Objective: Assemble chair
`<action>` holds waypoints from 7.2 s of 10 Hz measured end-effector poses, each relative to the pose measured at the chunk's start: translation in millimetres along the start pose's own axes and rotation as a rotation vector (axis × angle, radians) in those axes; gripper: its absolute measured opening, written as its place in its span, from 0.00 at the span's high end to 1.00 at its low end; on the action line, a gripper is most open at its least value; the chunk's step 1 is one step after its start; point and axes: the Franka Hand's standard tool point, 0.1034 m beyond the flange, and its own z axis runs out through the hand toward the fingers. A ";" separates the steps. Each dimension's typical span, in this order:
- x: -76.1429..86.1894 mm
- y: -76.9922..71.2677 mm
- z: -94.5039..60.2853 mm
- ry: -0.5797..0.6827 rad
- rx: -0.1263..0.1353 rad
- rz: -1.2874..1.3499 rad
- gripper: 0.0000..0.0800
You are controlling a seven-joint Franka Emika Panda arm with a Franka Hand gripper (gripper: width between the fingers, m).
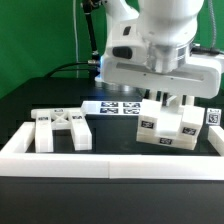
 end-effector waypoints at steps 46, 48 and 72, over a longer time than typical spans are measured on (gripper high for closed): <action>54.5 87.3 -22.4 0.478 0.015 -0.353 0.19; 55.1 106.3 -19.0 0.484 0.013 -0.370 0.19; 58.8 127.8 59.9 0.584 -0.059 -0.496 0.19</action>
Offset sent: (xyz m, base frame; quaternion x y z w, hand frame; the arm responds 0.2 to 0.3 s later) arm -0.0035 0.0046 0.0049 0.0158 -0.2181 0.0035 0.9758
